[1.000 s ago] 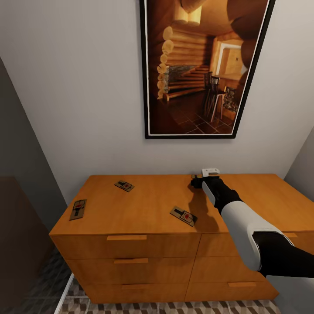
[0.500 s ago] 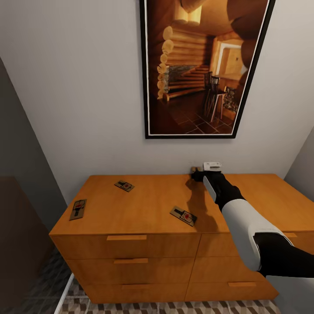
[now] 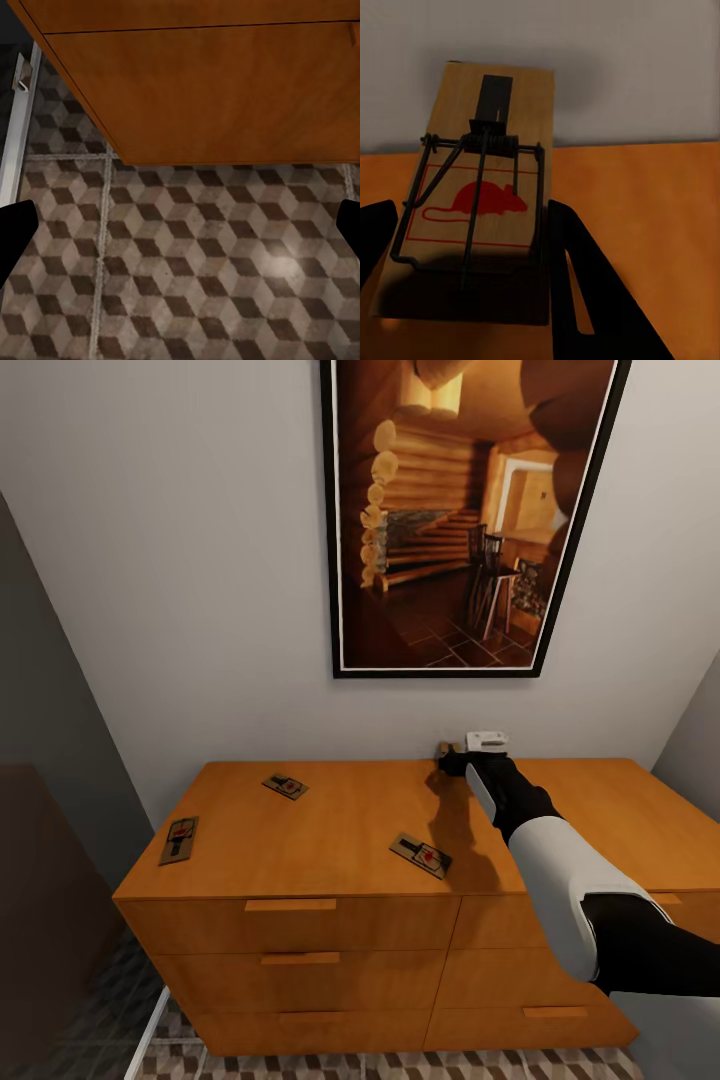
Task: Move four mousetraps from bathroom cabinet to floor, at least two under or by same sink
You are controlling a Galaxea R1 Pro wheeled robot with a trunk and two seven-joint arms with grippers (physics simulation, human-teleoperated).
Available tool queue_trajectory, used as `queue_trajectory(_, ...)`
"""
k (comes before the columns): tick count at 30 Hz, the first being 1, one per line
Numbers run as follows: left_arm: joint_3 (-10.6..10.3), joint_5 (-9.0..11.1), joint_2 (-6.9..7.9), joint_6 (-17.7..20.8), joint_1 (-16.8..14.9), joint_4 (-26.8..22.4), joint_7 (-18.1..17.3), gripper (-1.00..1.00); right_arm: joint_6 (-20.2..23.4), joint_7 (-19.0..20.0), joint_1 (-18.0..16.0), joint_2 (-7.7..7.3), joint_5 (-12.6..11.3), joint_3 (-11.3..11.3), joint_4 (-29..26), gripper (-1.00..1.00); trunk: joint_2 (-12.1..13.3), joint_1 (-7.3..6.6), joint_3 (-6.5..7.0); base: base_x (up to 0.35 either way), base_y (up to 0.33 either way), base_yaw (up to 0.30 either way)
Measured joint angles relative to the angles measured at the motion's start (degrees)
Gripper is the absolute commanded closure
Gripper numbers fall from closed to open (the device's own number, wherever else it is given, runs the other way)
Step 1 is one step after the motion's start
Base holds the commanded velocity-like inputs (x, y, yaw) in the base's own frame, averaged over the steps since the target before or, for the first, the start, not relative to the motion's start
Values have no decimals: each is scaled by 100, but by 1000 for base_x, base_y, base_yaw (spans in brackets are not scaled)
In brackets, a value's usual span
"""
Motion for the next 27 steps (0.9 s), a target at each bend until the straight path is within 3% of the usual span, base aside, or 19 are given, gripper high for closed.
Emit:
queue_trajectory(7, -1, 0, 0, 0, -1, 1, 0, -100, -2, 5, -2, 1, 13, 8, -137, 100, 0, 3, 1, -151, 0, 0)
queue_trajectory(27, -1, 0, 0, 0, -1, 1, 0, -100, -2, 4, -2, -5, 19, 11, -126, 100, 0, 4, 1, -329, 0, 0)
